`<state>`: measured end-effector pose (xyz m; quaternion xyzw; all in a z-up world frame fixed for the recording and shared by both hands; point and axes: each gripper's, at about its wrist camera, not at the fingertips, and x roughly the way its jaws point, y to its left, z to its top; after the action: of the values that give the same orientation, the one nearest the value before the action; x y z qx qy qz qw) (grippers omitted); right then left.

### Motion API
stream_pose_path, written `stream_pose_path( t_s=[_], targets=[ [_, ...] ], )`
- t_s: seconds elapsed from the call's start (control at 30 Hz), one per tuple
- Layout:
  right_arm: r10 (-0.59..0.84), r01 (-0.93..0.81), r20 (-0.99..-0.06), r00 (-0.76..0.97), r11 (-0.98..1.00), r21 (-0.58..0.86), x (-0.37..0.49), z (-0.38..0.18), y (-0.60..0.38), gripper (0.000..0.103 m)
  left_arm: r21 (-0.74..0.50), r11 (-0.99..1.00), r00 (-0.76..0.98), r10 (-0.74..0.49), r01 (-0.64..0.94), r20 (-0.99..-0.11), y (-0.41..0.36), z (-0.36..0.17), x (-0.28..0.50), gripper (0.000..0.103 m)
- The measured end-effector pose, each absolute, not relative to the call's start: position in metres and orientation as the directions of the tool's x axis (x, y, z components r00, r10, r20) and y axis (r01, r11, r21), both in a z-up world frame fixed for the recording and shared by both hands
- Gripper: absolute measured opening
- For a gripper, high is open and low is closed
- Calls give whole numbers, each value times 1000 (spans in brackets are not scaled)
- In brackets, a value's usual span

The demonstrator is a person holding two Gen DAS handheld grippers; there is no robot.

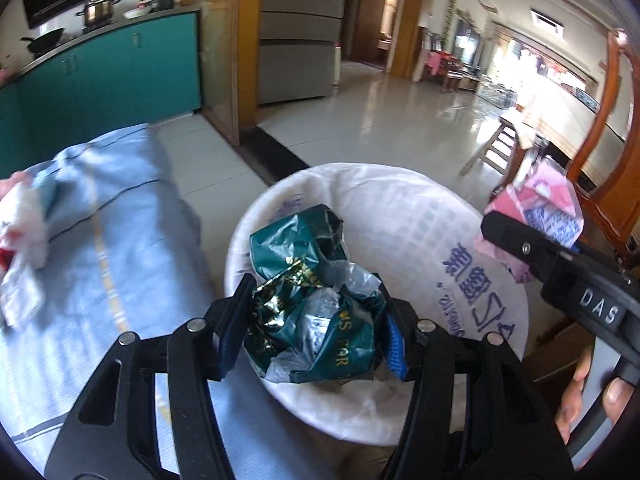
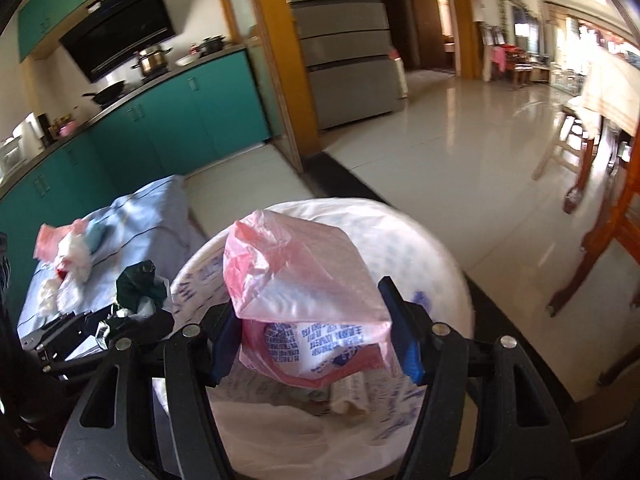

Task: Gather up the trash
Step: 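Carry wrapper and pink bag over the white bin and open both tools, then move both open tools back over the table toward the remaining trash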

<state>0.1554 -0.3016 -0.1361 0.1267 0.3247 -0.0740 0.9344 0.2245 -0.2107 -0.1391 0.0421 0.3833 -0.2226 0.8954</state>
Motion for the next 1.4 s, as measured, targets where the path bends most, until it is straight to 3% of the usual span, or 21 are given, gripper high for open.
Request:
stream_pose_path(
  t_s=[0.23,0.4,0.6,0.87,1.4],
  targets=[
    [-95,260,-622,777,949,180,152,-139,-313,64,-123,880,569,-398,459,-720,-224,-153,226,60],
    [-105,274,-625,773,945,180,151,-141,-318,64,-120,859,560,-424,498,-711,-226,-153,218,81],
    [-76,281,-638,766,933,226,156,-145,-318,73,-151,877,602,-428,455,-674,-200,-142,205,84],
    [-55,258,-605,794,932,254,164,-133,-295,88,-94,943,718,-306,320,-625,-162,-118,199,85],
    [182,-11,-582,793,959,284,213,-116,-175,91,17,999,799,-20,38,-601,-26,-93,192,88]
  ],
)
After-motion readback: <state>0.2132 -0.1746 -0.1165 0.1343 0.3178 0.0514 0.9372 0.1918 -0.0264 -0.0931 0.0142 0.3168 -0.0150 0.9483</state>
